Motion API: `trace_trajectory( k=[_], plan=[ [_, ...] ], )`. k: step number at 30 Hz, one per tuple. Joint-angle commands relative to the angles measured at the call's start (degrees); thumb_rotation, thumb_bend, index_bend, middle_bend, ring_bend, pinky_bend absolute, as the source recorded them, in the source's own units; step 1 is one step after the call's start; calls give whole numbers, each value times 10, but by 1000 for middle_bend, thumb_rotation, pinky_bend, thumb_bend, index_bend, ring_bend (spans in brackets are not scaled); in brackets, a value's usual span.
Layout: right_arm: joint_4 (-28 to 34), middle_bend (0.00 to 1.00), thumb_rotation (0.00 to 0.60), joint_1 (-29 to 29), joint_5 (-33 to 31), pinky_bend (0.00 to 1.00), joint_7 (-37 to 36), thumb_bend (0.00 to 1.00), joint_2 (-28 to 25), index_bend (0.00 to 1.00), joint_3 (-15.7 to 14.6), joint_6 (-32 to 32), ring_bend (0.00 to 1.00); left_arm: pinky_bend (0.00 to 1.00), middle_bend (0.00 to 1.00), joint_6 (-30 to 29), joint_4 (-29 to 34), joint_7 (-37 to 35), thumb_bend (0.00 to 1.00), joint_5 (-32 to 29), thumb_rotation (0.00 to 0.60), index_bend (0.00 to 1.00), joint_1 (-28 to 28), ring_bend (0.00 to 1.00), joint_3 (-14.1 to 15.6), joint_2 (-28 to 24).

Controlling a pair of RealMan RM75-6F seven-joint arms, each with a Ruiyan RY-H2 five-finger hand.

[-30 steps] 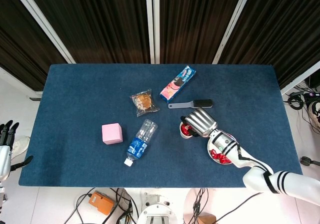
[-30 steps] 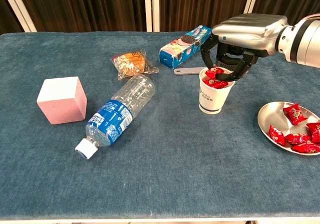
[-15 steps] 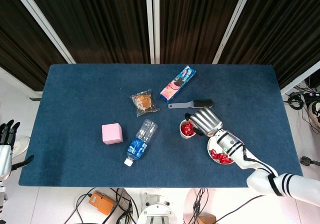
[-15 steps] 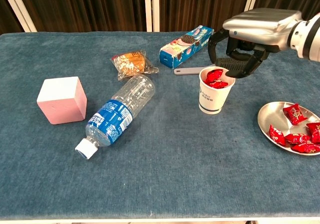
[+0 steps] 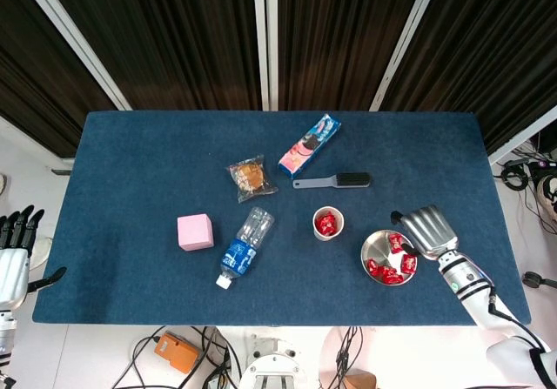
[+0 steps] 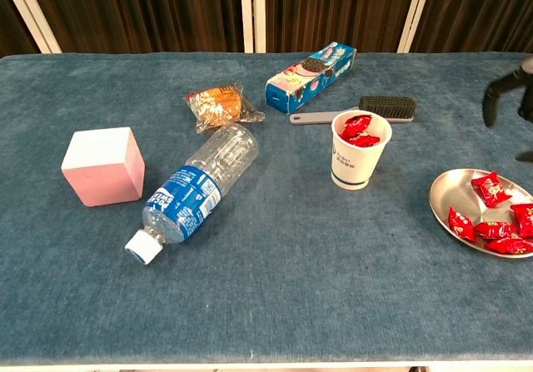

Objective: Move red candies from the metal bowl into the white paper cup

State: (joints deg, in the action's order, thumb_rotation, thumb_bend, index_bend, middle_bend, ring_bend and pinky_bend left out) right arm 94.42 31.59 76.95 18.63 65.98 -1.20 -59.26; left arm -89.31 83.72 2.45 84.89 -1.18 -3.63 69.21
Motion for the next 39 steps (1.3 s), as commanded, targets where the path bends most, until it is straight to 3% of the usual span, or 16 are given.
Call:
trace_trajectory(
  k=[1,10,30,39],
  plan=[
    [-31,932,600,-4,-7,1000,21,344,10,493,-14,24,1000,0,0,-2,1,1,8,2,600,0,0,0,1,1],
    [-94,931,600,8,-13,1000,15,344,61,498,-10,66,1000,0,0,-7,6,5,7,-1,600,0,5,0,2,-2],
    [-127,932,600,19,-5,1000,32,348,100,536,-4,88,1000,0,0,-6,-8,-8,7,-10,600,0,10,0,3,1],
    [-130,932,600,19,-8,1000,32,521,102,658,-1,90,1000,0,0,-6,-15,-13,7,-12,600,0,12,0,3,3]
  ],
)
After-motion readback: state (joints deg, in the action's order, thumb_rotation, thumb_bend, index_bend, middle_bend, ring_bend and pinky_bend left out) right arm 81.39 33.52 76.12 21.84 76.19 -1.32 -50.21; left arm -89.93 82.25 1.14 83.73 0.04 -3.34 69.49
